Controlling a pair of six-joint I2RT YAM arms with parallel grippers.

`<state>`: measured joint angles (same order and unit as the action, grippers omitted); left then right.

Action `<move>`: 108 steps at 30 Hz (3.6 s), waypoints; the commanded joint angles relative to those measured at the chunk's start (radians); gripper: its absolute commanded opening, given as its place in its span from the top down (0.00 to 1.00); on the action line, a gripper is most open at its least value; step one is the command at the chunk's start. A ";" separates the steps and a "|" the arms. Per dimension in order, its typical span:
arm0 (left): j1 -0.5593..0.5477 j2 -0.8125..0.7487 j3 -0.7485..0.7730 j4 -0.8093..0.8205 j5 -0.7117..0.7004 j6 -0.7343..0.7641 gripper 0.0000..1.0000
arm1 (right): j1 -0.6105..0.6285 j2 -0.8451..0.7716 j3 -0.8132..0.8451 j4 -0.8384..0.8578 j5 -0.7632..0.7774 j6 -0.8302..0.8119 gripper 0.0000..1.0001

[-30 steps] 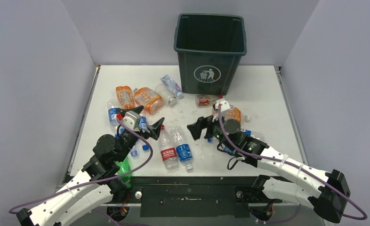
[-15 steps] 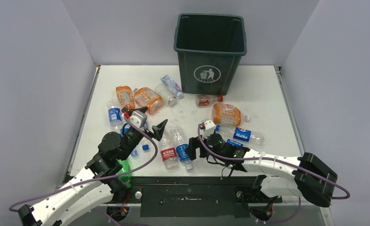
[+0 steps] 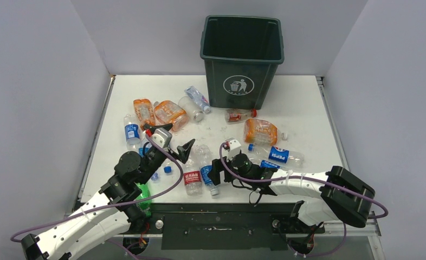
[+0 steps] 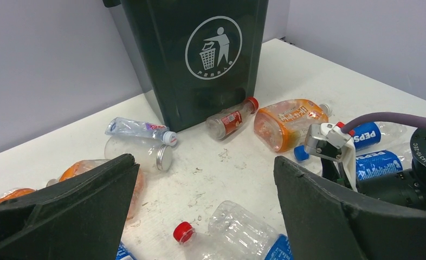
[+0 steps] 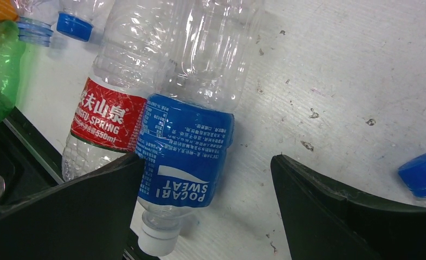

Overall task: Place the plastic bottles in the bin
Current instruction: Pick up the plastic bottle at the center of the board.

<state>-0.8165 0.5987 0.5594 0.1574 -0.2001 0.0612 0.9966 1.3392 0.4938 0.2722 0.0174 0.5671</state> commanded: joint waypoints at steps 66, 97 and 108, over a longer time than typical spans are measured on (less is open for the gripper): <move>-0.389 0.313 0.255 -0.339 -0.031 1.213 0.09 | 0.065 -0.356 0.670 -1.115 -0.270 -0.160 0.95; -0.086 0.304 0.196 -0.034 0.460 -0.208 0.69 | 0.066 -0.602 0.577 -0.228 0.212 -0.307 0.09; 0.010 0.284 0.123 0.107 0.574 -0.334 0.73 | 0.066 -0.415 0.622 -0.118 0.252 -0.297 0.03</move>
<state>-0.8104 0.8967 0.6975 0.1646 0.3229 -0.2214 1.0573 0.8650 1.0538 0.0700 0.2241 0.2749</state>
